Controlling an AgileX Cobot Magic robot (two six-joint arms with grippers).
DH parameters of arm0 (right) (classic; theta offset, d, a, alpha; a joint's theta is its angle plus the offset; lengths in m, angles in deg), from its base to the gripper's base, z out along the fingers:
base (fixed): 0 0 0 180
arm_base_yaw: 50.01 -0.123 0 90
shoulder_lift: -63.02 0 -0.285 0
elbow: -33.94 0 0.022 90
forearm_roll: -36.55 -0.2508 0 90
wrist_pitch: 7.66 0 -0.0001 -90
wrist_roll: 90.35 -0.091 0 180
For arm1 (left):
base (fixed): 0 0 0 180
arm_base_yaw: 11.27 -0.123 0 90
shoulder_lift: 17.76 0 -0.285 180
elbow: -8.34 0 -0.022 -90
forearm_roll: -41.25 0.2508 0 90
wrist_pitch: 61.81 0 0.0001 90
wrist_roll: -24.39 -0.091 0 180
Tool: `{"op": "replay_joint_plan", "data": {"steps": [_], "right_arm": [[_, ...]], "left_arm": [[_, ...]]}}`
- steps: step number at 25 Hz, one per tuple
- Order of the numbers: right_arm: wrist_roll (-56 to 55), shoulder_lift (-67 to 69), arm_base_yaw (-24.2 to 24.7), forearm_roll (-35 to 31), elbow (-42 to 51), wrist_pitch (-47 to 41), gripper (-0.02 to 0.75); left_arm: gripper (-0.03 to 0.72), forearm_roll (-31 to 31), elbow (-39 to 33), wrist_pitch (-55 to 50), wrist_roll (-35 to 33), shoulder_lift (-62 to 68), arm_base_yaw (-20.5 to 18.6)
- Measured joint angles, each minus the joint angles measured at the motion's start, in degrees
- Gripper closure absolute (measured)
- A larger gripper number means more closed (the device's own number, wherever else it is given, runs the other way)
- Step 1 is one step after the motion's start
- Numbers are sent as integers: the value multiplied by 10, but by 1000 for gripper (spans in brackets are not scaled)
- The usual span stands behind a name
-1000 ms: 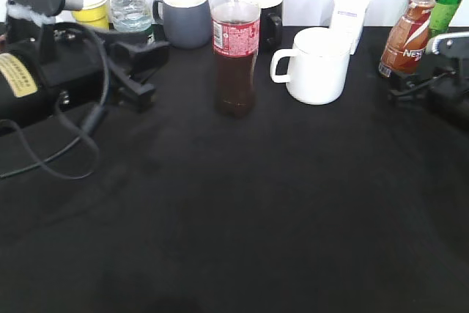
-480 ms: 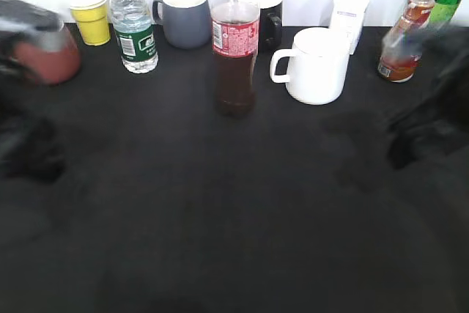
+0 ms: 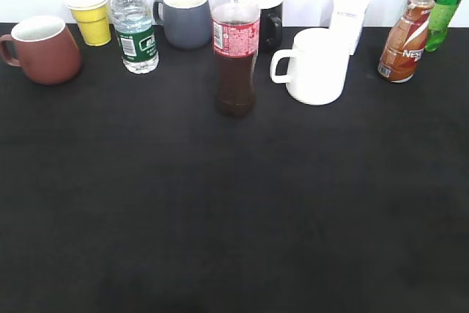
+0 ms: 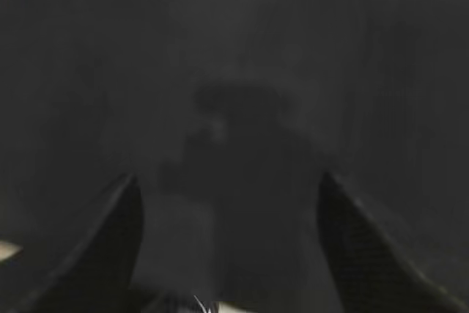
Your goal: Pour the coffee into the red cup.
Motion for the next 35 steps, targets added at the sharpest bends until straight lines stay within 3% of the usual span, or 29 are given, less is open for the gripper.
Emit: {"op": "replay_joint_plan", "data": {"steps": [4,8,13,29,35], "right_arm": [[-2,-142,0,7,105,-45,161],[-10,-168,0,18,110,-48,161],[-11,-168,0,18,110,-48,161],[-12,-168,0,11,110,-45,161],[-12,-168,0,11,110,44,161]], "left_arm": [[226,-1,-118,-2,0,-69,0],[227,-1,-207,22,0,-75,0],[228,-1,-230,85,0,-75,0],[251,-1,-230,87,0,-75,0],[275,-1,-230,87,0,-75,0]]}}
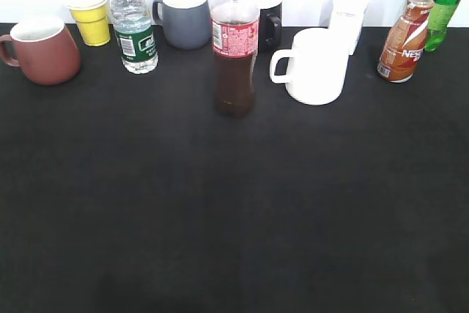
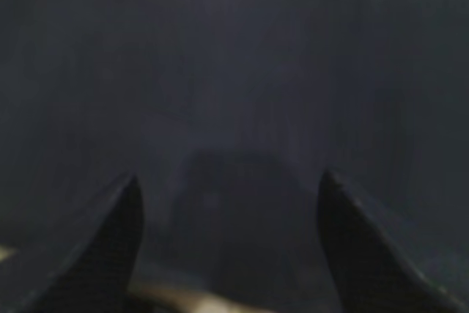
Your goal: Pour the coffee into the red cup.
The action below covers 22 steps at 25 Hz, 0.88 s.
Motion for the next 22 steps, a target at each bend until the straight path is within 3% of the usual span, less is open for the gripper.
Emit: {"op": "replay_joint_plan", "data": {"steps": [5,10,15,22], "right_arm": [[0,0,0,0,2,55,161],[0,0,0,-7,20,-39,161],[0,0,0,-10,20,-39,161],[0,0,0,-10,20,-39,161]], "left_arm": [[332,0,0,0,0,0,0],[344,0,0,1,0,0,0],[345,0,0,2,0,0,0],[416,0,0,3,0,0,0]]}}
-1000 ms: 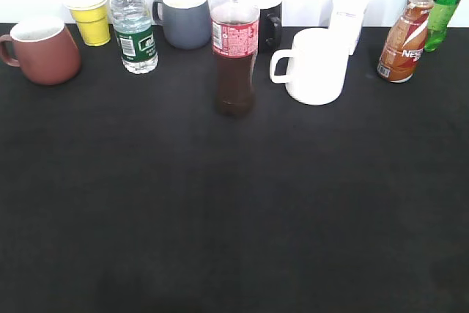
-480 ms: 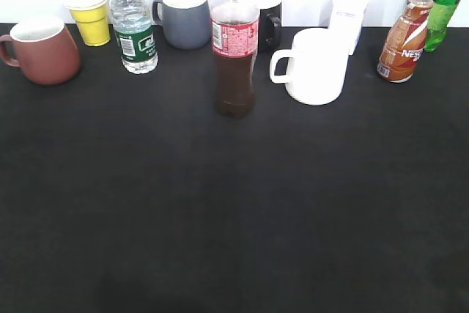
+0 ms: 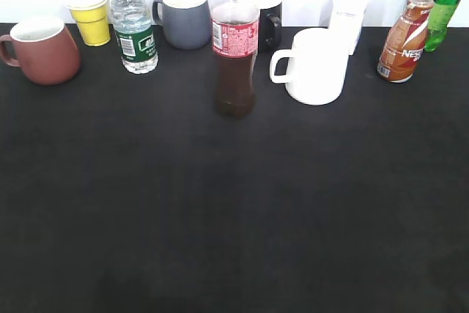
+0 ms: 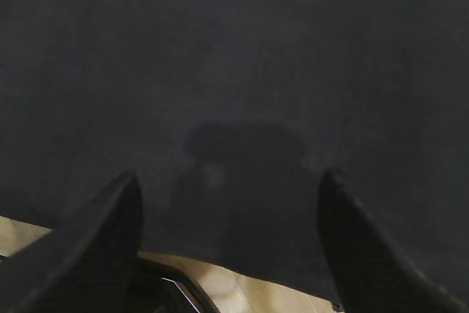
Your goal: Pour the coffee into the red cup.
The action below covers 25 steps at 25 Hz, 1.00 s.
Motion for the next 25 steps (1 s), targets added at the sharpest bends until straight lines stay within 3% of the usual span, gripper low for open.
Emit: {"op": "replay_joint_plan", "data": {"steps": [6,8,13,17,25], "right_arm": [[-1,0,0,0,0,0,161],[-1,0,15,0,0,0,161],[-1,-37,157,0,0,0,161],[-1,-97,168,0,0,-1,161],[-1,-154,169,0,0,-1,161]], "left_arm": [[447,0,0,0,0,-5,-7],[447,0,0,0,0,-29,-48],[447,0,0,0,0,-111,-210],[447,0,0,0,0,-167,-284],[447,-1,-2,0,0,-231,-301]]}}
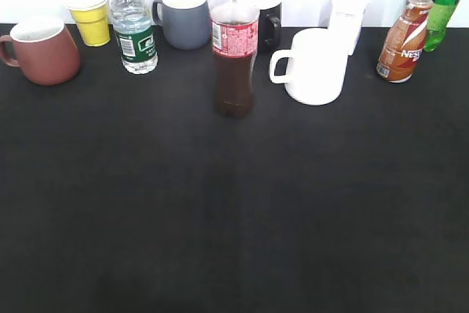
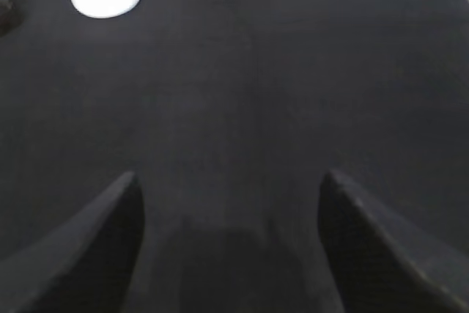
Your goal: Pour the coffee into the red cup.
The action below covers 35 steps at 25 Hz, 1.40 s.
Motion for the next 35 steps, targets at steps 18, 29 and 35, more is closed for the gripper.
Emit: {"op": "replay_joint_plan", "data": {"steps": [18,29,35], "right_arm": [[0,0,0,0,0,0,162],[0,0,0,0,0,0,162],[0,0,0,0,0,0,162]], "left_arm": [[449,0,-1,0,0,-3,-16],[449,-4,-1,0,-36,-3,-16],[449,-4,-1,0,-39,-3,-16]]}}
